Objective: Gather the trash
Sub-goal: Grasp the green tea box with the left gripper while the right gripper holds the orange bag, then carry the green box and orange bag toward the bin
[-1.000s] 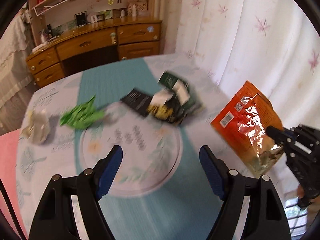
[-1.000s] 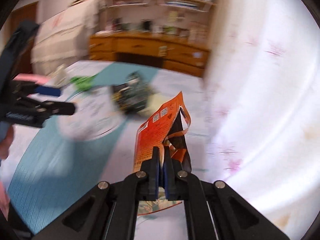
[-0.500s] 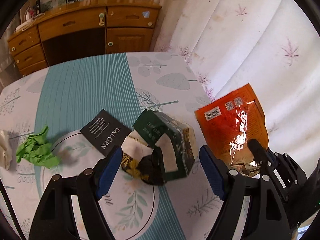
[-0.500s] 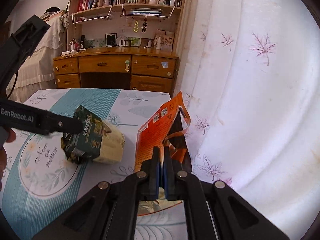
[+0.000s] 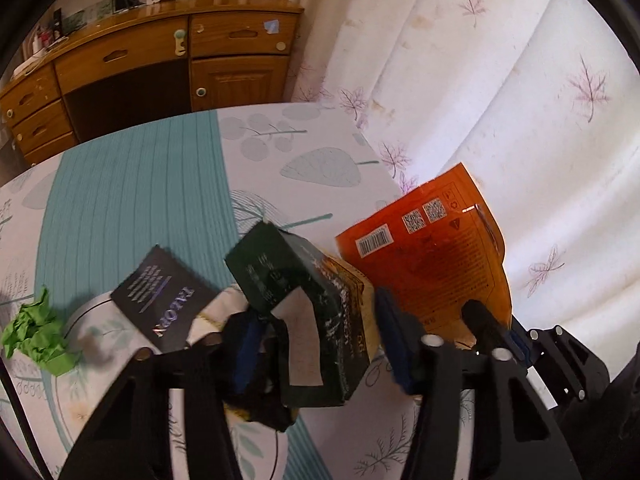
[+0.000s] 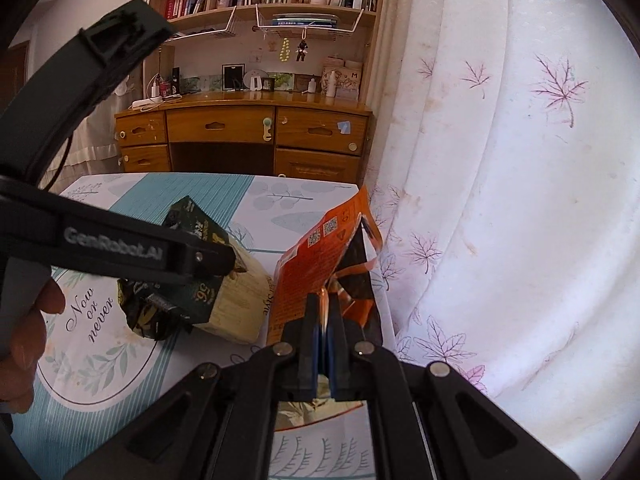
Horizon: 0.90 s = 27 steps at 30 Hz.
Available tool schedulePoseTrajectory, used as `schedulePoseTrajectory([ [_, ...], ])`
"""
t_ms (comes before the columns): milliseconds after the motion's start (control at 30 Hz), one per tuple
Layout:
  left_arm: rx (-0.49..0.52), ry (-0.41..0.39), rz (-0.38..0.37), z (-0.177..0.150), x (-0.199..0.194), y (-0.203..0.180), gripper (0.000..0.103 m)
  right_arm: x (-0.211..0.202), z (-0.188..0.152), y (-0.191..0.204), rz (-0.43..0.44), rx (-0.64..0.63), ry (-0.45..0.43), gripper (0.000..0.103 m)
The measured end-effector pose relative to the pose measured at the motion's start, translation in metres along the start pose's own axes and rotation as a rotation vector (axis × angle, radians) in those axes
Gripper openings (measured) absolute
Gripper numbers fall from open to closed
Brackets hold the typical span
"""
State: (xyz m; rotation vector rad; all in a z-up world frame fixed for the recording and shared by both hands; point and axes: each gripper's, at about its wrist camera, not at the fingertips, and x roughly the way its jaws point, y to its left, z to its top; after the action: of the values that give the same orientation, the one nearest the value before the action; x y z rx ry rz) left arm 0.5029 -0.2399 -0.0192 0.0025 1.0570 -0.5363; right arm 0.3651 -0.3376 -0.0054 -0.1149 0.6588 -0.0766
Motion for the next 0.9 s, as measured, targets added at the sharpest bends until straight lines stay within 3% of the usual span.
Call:
schedulePoseTrajectory([
  [233, 0.029, -0.096, 0.022, -0.006, -0.014, -0.014, 0.032, -0.008, -0.001, -0.003, 0.003, 0.016, -0.009, 0.003],
  [467, 0.059, -0.161, 0.001, -0.025, -0.078, -0.024, 0.032, -0.059, -0.005, -0.008, 0.024, 0.031, -0.035, 0.002],
  [633, 0.1, -0.185, 0.001, -0.069, -0.153, -0.021, 0.032, -0.128, -0.02, 0.002, 0.053, 0.002, -0.06, 0.002],
  [900, 0.171, -0.191, 0.005, -0.189, -0.269, -0.015, 0.032, -0.25, -0.068, 0.043, 0.163, -0.028, -0.087, 0.002],
])
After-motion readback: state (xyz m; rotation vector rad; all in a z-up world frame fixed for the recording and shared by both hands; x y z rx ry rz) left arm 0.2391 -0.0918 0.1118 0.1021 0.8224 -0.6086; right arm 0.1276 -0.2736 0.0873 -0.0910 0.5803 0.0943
